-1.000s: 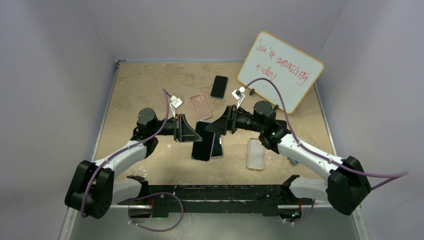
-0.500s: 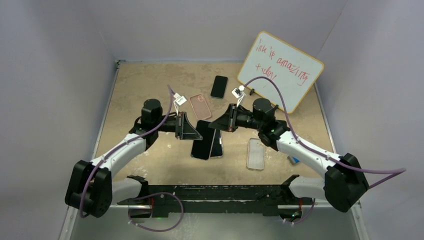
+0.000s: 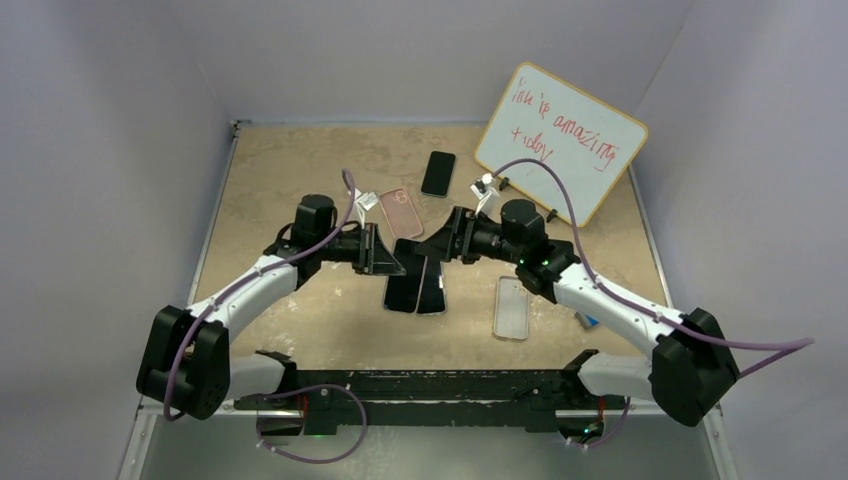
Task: Put the phone into the phone case
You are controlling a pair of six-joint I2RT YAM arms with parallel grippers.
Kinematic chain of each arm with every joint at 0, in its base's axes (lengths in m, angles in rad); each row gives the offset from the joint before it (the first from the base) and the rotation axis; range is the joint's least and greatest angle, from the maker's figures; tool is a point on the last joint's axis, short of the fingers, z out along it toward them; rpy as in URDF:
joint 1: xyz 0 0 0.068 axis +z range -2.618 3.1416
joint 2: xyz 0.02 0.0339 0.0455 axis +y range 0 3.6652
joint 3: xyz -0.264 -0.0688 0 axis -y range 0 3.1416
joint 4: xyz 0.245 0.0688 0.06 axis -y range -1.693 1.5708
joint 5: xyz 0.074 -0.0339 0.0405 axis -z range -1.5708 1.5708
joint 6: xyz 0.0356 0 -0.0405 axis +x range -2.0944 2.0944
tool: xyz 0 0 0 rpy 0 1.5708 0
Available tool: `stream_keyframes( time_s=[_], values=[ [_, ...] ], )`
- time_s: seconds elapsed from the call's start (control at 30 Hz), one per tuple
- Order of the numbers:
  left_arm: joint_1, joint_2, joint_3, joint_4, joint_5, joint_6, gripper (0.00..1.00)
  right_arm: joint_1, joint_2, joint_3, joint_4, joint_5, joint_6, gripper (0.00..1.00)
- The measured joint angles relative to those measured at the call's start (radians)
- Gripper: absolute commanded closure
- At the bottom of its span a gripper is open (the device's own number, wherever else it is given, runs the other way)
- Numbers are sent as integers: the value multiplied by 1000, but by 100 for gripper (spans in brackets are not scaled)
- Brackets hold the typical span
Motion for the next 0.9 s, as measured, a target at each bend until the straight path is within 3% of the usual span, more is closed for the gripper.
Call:
stream_keyframes(
  time_s=[0.03,0.07,0.37,0.63,0.83,0.9],
  values=[
    [4,4,4,-24,-48,6,100,0,-10,0,-4,12,5,3],
    [11,11,6,-46,-91,13,100,0,-28,-2,-8,25,9,1],
    [196,148,43,-182,-301,39,100,0,-222,-32,-64,127,3,1],
    [397,402,219,-186,-382,35,100,0,-291,-69,-201,237,-29,1],
    [441,525,367,-203,-434,37,100,0,-305,-73,-268,278,-41,1],
    [445,547,381,-204,-442,34,93,0,-320,-81,-267,287,-33,1]
  ],
)
